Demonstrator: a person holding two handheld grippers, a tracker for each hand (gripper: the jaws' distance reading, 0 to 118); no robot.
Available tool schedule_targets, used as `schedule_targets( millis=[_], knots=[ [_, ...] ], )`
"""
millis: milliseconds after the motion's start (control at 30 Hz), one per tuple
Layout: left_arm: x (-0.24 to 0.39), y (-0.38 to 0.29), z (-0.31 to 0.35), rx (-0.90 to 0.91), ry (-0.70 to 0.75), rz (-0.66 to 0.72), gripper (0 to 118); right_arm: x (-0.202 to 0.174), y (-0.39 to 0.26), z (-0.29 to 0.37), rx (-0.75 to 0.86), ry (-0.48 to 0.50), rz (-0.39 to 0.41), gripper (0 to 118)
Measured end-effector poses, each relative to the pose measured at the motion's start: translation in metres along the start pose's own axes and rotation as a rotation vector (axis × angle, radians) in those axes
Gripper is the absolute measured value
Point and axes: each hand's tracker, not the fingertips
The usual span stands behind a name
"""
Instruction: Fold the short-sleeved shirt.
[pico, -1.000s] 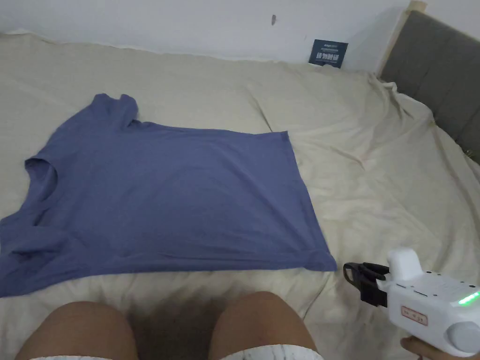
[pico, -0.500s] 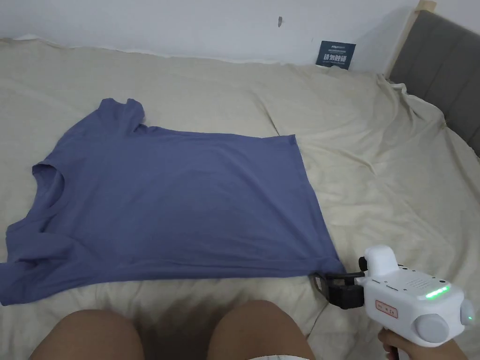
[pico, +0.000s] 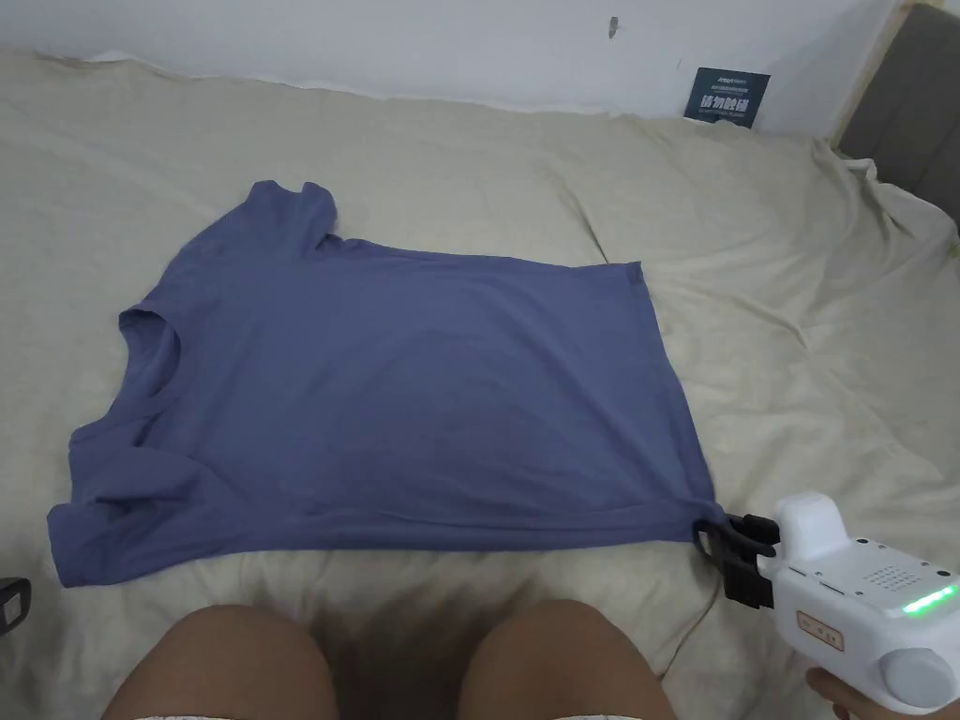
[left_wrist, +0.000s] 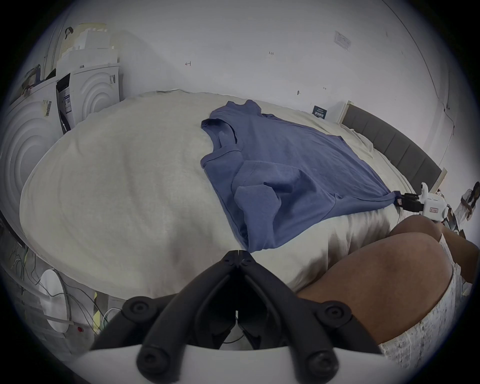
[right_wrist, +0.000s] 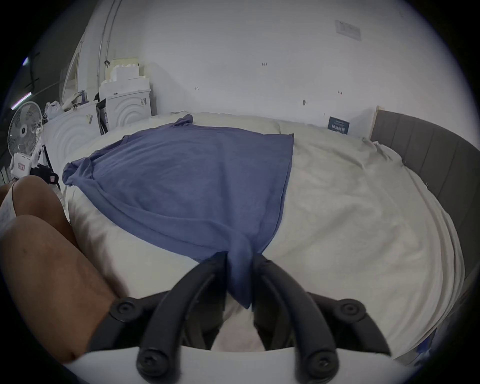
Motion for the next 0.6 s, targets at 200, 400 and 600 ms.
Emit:
schedule_targets(
  millis=[200,400,600],
  knots=[
    [-0.027,-0.002,-0.015,0.005,-0.016,-0.019,0,0.005,0.007,0.006,0.023,-0.001,-0.004,5],
    [-0.015,0.001,-0.019,0.023,-0.019,-0.044,0,0.003,0.018,0.004,0.051,-0.012,0.025,4],
    [-0.008,0.003,-0.024,0.079,-0.015,-0.100,10,0.001,0.026,0.004,0.059,-0.010,0.028,4]
  ],
)
